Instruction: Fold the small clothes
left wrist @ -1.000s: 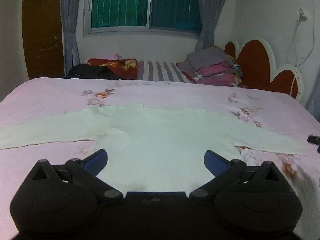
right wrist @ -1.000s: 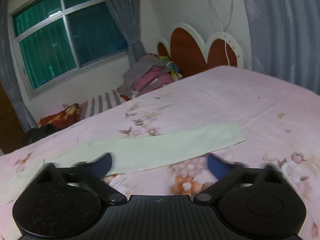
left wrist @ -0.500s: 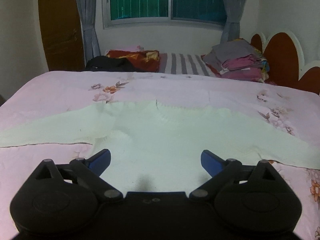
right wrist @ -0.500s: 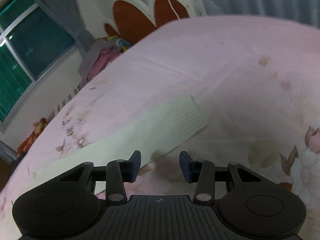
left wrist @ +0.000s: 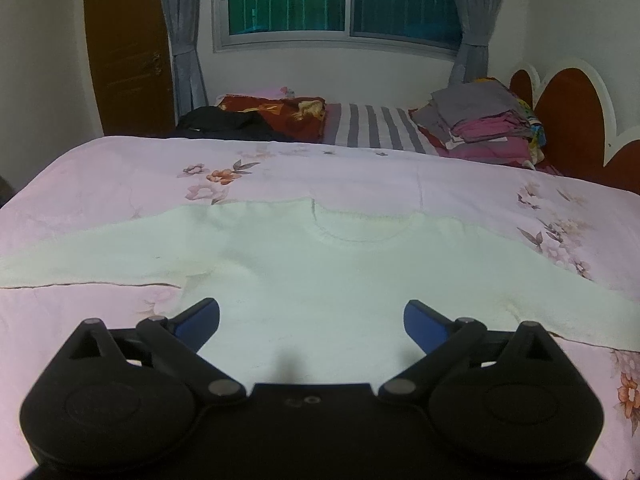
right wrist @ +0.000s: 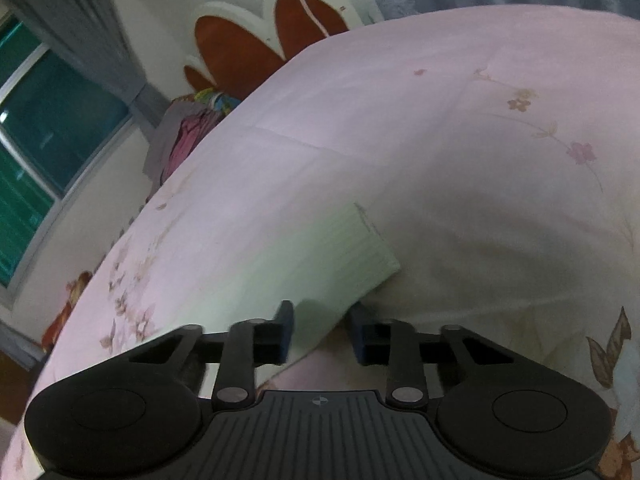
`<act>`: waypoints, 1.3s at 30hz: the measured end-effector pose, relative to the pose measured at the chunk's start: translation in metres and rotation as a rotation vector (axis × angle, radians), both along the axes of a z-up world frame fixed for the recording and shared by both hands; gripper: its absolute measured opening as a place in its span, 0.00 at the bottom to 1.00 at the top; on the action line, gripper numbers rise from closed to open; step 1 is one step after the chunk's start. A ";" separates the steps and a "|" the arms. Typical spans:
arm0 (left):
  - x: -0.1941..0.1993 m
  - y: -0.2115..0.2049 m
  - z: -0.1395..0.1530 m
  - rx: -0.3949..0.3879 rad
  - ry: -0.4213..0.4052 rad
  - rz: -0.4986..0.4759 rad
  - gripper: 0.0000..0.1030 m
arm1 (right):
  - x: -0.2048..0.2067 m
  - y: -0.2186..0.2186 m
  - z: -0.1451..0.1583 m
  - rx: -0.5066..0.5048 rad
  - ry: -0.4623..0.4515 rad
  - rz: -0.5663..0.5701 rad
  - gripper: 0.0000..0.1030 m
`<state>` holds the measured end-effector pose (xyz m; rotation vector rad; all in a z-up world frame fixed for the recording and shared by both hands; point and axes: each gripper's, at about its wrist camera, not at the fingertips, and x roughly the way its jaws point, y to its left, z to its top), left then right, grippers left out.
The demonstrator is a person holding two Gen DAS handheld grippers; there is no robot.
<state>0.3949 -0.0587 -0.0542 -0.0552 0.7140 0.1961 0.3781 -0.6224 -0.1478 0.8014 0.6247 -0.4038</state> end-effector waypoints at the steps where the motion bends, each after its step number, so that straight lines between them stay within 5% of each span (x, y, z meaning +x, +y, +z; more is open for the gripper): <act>1: -0.001 0.003 0.000 0.000 0.003 0.007 0.97 | 0.001 0.000 -0.001 0.003 -0.003 -0.002 0.23; 4: -0.004 0.015 -0.003 0.006 0.018 0.017 0.97 | 0.001 0.003 -0.001 -0.032 -0.005 0.027 0.22; 6: -0.003 0.021 -0.006 0.029 0.057 0.007 0.98 | 0.000 0.001 -0.001 -0.053 0.017 0.010 0.02; 9: -0.003 0.028 -0.013 0.093 0.112 -0.003 0.98 | 0.013 0.011 0.006 -0.090 0.047 0.017 0.02; 16: -0.006 0.052 -0.027 0.173 0.089 -0.008 1.00 | 0.033 0.079 0.050 -0.170 -0.044 0.162 0.02; 20: -0.001 0.081 -0.029 0.068 0.116 -0.040 1.00 | 0.050 0.136 0.076 -0.222 -0.086 0.269 0.02; 24: -0.001 0.116 -0.031 0.087 0.092 0.030 1.00 | 0.066 0.206 0.085 -0.240 -0.099 0.375 0.02; 27: -0.002 0.145 -0.031 0.029 0.094 0.025 0.98 | 0.079 0.265 0.085 -0.265 -0.100 0.465 0.02; 39: -0.003 0.198 -0.028 -0.078 0.043 -0.046 0.88 | 0.121 0.456 0.032 -0.313 -0.055 0.824 0.02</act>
